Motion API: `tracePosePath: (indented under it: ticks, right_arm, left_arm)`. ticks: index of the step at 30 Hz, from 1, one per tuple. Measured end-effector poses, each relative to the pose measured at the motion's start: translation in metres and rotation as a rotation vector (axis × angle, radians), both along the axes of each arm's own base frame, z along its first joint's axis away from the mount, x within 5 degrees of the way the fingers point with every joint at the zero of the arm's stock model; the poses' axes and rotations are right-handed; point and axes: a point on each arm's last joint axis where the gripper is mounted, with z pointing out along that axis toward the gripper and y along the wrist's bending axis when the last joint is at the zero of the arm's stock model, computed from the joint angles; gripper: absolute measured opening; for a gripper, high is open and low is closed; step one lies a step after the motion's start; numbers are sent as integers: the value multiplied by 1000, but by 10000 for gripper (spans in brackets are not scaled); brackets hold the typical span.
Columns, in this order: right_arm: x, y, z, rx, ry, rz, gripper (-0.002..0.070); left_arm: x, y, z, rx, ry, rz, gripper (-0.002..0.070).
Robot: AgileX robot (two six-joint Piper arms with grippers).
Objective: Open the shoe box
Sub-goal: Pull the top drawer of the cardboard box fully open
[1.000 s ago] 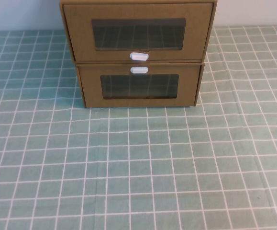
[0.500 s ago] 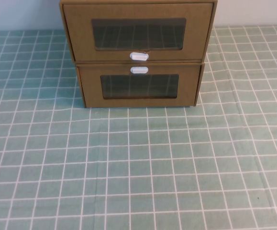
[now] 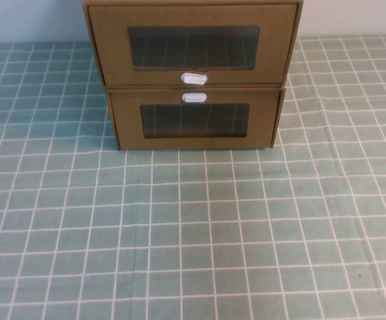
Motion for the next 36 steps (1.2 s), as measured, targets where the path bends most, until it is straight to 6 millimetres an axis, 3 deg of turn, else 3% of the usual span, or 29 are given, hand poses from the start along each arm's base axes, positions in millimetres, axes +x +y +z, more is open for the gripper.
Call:
tracePosePath:
  ticks: [4,8,13,17,22,26,29,36]
  right_arm:
    - [56,1,-11,-39,33,18,-13]
    - [107,13,-35,-25,107,89,-13]
    - [154,36,-71,-29,230,174,-13]
    - [181,57,-110,-74,402,230,-13]
    - [191,73,-154,-413,668,291,-13]
    - [189,91,-179,-745,829,413,-13]
    - [185,111,-186,-907,823,513,-13]
    - [166,168,-179,-1055,656,686,-13]
  left_arm:
    - [40,-8,-2,-5,60,-5,-5]
    - [79,-15,-18,-5,166,-8,-5]
    - [113,-21,-39,20,285,-5,-5]
    - [135,-25,-43,115,307,-3,-5]
    - [168,-34,-23,243,324,-14,-5]
    - [196,-57,-10,340,348,-87,-5]
    - [214,-80,1,426,361,-187,-5]
    - [251,-129,24,532,316,-544,-5]
